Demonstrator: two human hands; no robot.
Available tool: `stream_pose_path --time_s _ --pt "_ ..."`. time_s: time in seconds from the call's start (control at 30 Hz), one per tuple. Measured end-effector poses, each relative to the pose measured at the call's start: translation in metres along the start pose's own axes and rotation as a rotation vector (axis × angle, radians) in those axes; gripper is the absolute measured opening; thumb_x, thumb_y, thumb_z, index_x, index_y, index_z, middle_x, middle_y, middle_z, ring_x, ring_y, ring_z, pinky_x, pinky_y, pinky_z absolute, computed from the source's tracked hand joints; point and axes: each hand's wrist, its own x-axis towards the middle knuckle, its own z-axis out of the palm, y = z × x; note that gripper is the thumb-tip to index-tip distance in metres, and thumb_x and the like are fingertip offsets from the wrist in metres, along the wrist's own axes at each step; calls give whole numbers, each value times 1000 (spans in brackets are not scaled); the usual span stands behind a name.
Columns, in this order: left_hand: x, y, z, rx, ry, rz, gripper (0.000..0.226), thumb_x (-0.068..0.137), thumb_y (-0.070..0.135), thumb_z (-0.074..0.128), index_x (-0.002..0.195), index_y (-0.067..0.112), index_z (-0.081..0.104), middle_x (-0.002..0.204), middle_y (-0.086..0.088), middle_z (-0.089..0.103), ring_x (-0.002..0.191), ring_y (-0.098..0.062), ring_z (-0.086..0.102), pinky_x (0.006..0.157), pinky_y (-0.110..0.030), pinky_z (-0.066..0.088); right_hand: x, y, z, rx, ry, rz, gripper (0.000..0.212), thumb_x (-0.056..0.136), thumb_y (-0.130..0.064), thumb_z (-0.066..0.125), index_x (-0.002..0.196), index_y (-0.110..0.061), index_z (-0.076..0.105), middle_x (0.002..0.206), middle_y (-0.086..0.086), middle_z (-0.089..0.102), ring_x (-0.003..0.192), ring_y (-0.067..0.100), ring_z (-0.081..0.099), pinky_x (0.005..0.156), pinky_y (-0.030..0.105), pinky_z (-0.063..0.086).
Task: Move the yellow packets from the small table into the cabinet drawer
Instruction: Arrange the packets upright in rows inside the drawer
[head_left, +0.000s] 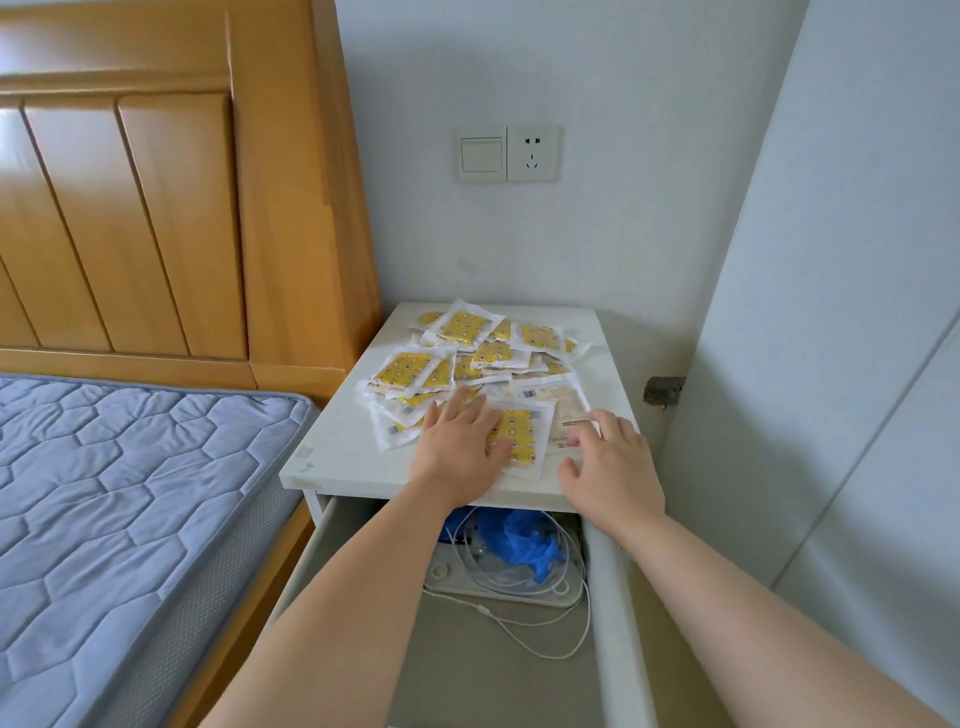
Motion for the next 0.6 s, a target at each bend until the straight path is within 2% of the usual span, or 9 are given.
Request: stream_pose_path --time_s 0.03,0.1,0.17,0.27,0.37,0.43,0.47,0.53,0.6 --pt "0 0 0 -1 12 -9 53 99 50 25 147 29 32 160 3 15 148 -18 -7 119 -46 -5 0 0 1 23 -1 -16 18 88 -30 45 100 -19 52 139 1 40 130 20 34 109 35 26" --pt "-1 0 1 -11 32 -21 54 98 50 26 146 29 34 160 1 15 148 -18 -6 119 -46 -5 -1 1 -1 71 -43 -27 11 90 -27 43 97 -19 46 128 -2 47 126 19 40 115 38 21" --pt "-1 -1 2 -29 55 -35 55 98 51 29 147 28 32 159 1 16 148 -18 -5 120 -45 -4 -4 1 -5 72 -74 -44 24 92 -31 39 112 -19 45 120 -4 50 115 17 45 113 38 25" --pt "-1 -3 3 -90 96 -84 61 96 53 35 149 26 25 159 2 15 148 -18 -4 120 -44 -1 -10 -1 -10 -41 -46 -46 43 93 -40 35 129 -18 44 125 0 46 112 20 41 103 36 32" --pt "2 -6 5 -149 121 -169 70 93 58 41 150 22 23 160 2 13 148 -18 -3 120 -44 0 -21 -1 -11 -93 -4 -35 49 91 -46 37 127 -14 50 132 4 42 121 22 37 108 37 27" --pt "4 -7 6 -160 140 -203 69 92 59 43 147 20 31 159 0 14 148 -18 -2 120 -46 1 -25 3 -11 -30 -46 -37 55 89 -52 42 127 -12 47 145 5 33 134 21 29 116 39 18" --pt "5 -8 7 -159 143 -210 66 91 59 43 144 20 37 159 0 16 148 -19 -2 120 -47 2 -25 4 -13 14 -89 -28 60 87 -57 45 127 -13 43 145 3 34 135 20 30 116 39 18" --pt "5 -8 7 -160 149 -210 61 91 59 43 138 20 48 158 -1 18 148 -19 0 119 -48 2 -23 6 -18 40 -149 -18 68 80 -65 51 127 -16 40 136 -1 41 126 19 39 110 37 29" --pt "4 -8 6 -179 162 -208 58 91 59 45 133 20 52 157 -1 22 148 -20 2 120 -47 4 -21 5 -24 -32 -167 -49 73 74 -68 57 126 -19 42 130 -2 44 120 20 41 101 35 37"
